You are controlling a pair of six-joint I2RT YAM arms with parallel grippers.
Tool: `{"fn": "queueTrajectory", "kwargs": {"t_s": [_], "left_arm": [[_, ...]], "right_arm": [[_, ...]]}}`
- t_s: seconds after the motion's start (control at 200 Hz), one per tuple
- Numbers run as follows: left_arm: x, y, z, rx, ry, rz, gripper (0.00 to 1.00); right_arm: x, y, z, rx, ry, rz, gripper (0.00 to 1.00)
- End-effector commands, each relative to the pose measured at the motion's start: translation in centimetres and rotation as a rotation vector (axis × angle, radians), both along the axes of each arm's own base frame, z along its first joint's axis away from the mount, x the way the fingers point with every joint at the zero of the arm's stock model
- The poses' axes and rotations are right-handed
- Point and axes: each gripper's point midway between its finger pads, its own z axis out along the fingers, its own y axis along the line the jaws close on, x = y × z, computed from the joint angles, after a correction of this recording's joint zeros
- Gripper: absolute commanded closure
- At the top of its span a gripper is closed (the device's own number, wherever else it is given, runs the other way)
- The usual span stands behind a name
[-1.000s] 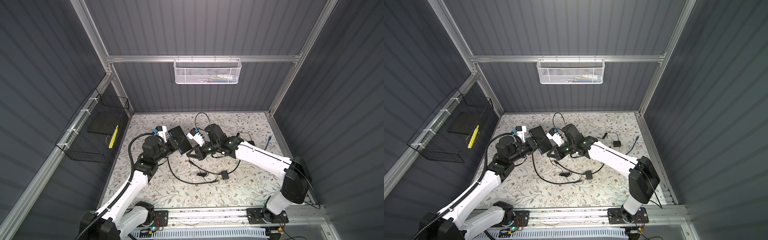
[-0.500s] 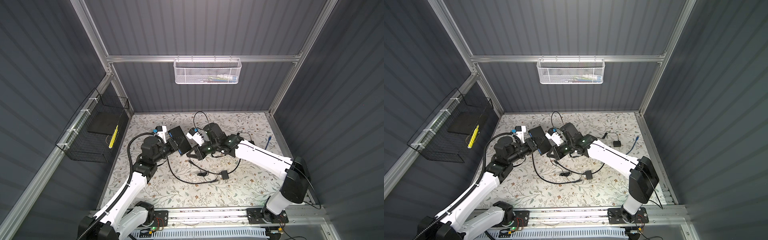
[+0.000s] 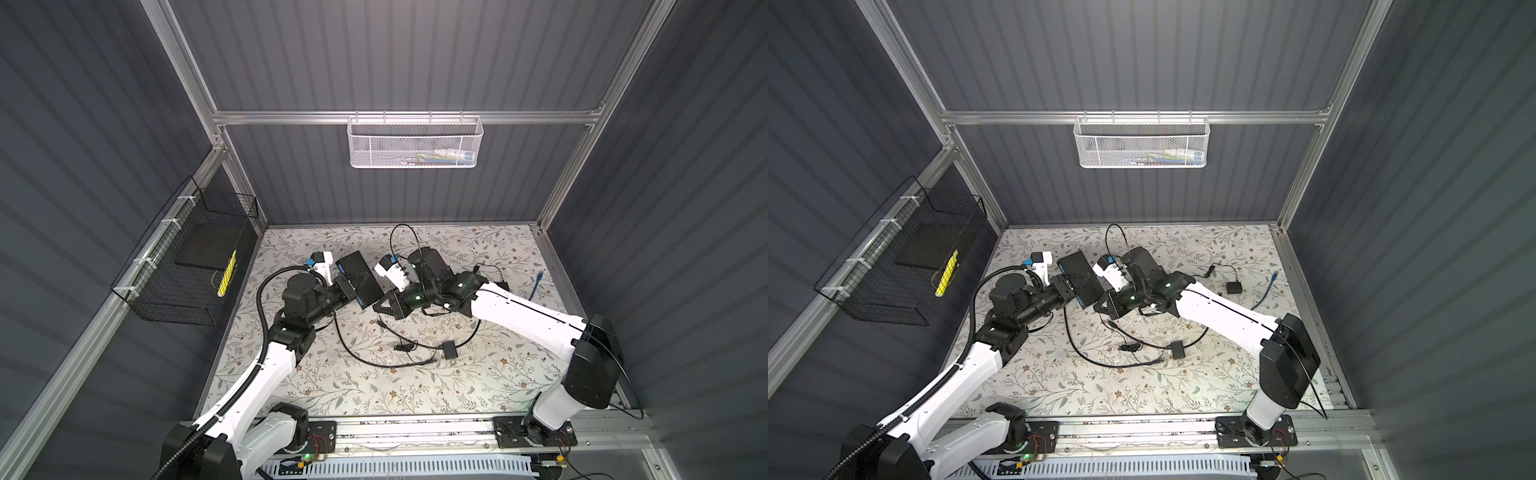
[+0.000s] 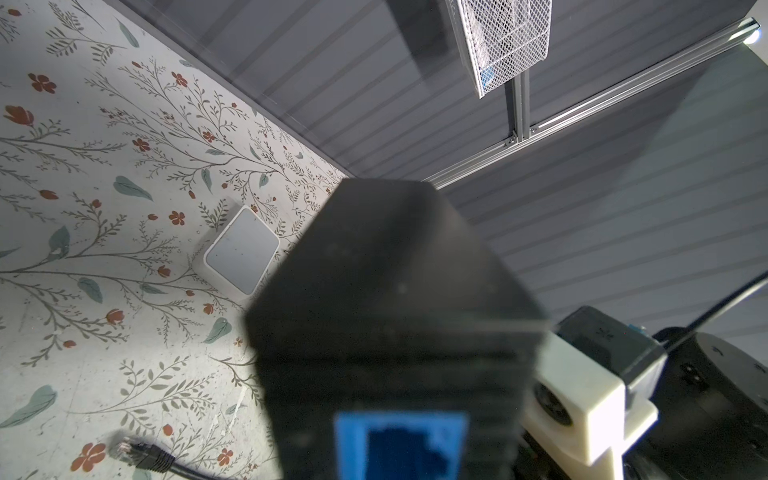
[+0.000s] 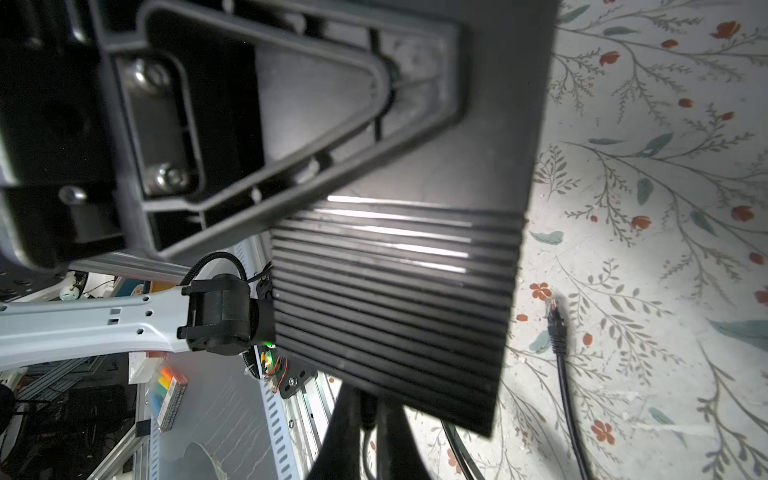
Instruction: Insert the plug into the switch port
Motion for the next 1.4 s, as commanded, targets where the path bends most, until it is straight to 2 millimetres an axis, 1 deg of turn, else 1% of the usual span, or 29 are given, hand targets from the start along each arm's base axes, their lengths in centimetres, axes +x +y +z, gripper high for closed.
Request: {"fn": "queueTrajectory", "kwargs": {"t_s": [0.0, 0.155, 0.26, 0.33, 0.41, 0.545, 0.67, 0.685, 0.755, 0.87, 1.055, 1.211, 1.331, 1.396], "left_arm": [[-2.9, -2.2, -2.1, -0.005, 0.118, -0.174, 1.0], [-3.4, -2.8, -1.3, -0.016, 0.114, -0.228, 1.0], [-3.5, -2.6, -1.9, 0.027, 0.142, -0.229, 1.0], [-3.5, -2.7, -2.1, 0.015, 0.152, -0.232, 1.0], [-3.5, -2.8, -2.1, -0.008, 0.16, -0.232, 1.0], [-3.7, -2.8, -2.8, 0.006, 0.202, -0.236, 1.0], [-3.8, -2.7, -3.2, 0.019, 0.235, -0.234, 1.0], [-3.8, -2.7, -3.2, 0.02, 0.236, -0.232, 1.0], [-3.9, -2.8, -3.1, 0.022, 0.23, -0.238, 1.0], [-4.0, -2.8, -3.9, 0.033, 0.251, -0.232, 1.0], [-4.1, -3.2, -4.3, 0.027, 0.255, -0.244, 1.0], [-4.8, -3.7, -4.5, 0.041, 0.247, -0.284, 1.0], [-5.3, -4.0, -5.2, 0.047, 0.259, -0.305, 1.0], [-5.4, -4.1, -5.3, 0.041, 0.266, -0.313, 1.0]], "right_arm": [[3.3, 0.8, 8.6, 0.25, -0.285, -0.066, 1.0], [4.0, 1.2, 9.2, 0.241, -0.325, -0.059, 1.0], [4.2, 1.4, 10.1, 0.264, -0.344, -0.059, 1.0], [4.5, 1.4, 10.8, 0.281, -0.362, -0.077, 1.0], [4.7, 1.4, 11.0, 0.293, -0.377, -0.089, 1.0], [5.5, 0.7, 11.8, 0.294, -0.429, -0.145, 1.0], [5.6, 0.4, 12.7, 0.314, -0.453, -0.166, 1.0], [6.2, 0.1, 12.6, 0.31, -0.461, -0.202, 1.0], [6.6, 0.1, 12.9, 0.325, -0.466, -0.228, 1.0], [7.2, 0.0, 13.5, 0.352, -0.476, -0.266, 1.0], [7.7, 0.2, 13.7, 0.368, -0.487, -0.297, 1.0], [7.8, 0.1, 14.1, 0.361, -0.503, -0.299, 1.0], [7.9, 0.7, 14.2, 0.359, -0.498, -0.28, 1.0], [8.2, 0.7, 14.1, 0.357, -0.505, -0.29, 1.0]]}}
